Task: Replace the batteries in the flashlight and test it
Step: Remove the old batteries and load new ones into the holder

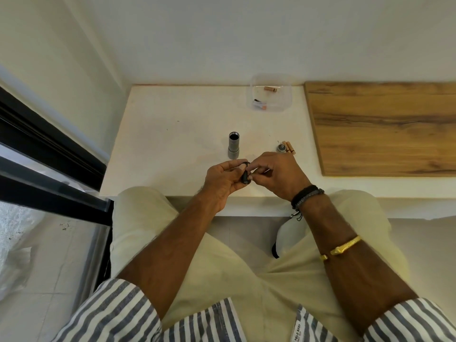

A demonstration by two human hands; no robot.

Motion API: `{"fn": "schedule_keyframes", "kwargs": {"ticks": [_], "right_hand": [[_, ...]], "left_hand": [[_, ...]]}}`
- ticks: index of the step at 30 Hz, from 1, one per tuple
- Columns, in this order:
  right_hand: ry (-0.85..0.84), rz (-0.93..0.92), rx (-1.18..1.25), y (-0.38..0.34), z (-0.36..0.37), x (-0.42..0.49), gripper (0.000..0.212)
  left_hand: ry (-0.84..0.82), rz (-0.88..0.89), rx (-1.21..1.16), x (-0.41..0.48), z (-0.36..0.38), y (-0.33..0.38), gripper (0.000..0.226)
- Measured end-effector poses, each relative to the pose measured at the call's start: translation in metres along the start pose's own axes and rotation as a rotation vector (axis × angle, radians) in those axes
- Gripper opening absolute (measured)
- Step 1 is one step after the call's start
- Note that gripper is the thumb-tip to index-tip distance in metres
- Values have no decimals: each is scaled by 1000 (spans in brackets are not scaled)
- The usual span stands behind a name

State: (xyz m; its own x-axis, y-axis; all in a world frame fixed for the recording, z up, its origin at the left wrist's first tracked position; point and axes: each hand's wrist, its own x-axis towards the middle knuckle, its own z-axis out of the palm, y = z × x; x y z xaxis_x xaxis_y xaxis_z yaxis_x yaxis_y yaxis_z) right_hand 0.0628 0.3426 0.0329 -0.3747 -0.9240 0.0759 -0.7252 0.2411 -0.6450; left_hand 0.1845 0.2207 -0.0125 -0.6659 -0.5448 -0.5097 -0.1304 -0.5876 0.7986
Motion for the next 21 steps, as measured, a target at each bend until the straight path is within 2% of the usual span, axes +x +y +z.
{"fn": "schedule_keyframes", "kwargs": {"ticks": [21], "right_hand": [[-7,-111,-4,2,5,-1,22]], "left_hand": [[37,-67,3,2,1,0,12]]}}
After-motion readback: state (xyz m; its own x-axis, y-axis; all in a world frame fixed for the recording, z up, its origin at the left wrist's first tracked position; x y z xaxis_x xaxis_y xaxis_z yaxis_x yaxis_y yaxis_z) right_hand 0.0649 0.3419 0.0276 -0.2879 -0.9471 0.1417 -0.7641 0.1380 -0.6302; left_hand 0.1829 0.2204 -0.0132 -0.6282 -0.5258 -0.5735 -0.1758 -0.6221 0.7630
